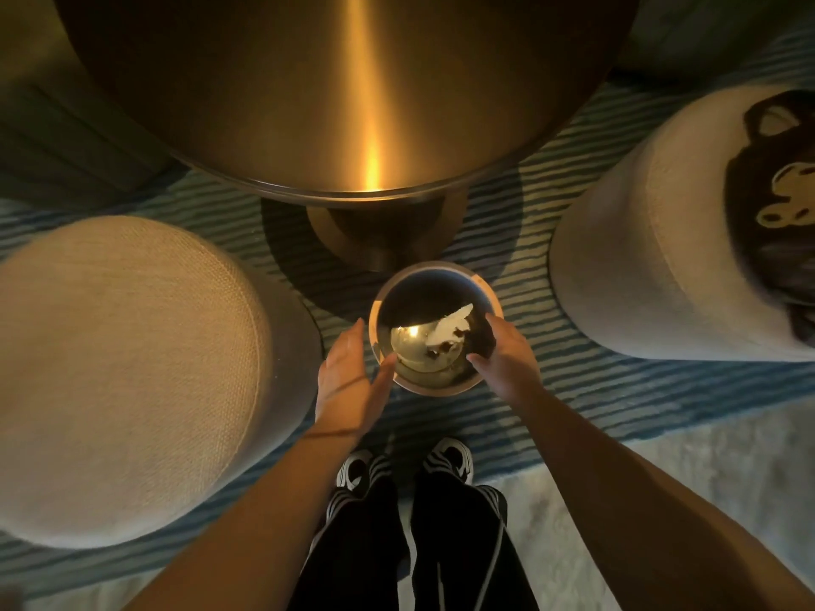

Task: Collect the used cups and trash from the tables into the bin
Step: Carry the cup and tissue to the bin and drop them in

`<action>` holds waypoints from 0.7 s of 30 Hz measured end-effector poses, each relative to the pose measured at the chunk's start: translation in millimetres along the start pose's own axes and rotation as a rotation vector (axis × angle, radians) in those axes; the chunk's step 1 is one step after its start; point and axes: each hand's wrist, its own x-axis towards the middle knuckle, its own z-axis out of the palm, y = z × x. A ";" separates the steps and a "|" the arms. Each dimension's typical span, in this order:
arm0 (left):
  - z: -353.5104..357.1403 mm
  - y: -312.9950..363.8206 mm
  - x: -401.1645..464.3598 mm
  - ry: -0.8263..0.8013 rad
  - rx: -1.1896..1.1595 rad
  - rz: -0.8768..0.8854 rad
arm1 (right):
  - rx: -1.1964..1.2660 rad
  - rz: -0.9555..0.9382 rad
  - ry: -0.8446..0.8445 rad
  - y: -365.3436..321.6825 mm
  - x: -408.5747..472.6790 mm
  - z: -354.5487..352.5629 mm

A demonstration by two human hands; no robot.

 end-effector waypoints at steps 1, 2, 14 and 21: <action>-6.5 8.6 -2.1 0.014 0.018 0.007 | -0.009 -0.009 -0.008 -2.3 -7.7 -7.6; -14.1 17.8 -5.1 0.025 0.040 0.007 | -0.006 -0.022 -0.009 -5.9 -16.9 -16.2; -147.5 100.8 -108.7 0.094 0.206 0.123 | -0.098 -0.234 0.095 -89.3 -169.3 -132.8; -182.5 101.8 -168.3 0.196 0.199 0.046 | -0.158 -0.405 0.115 -118.3 -212.8 -161.7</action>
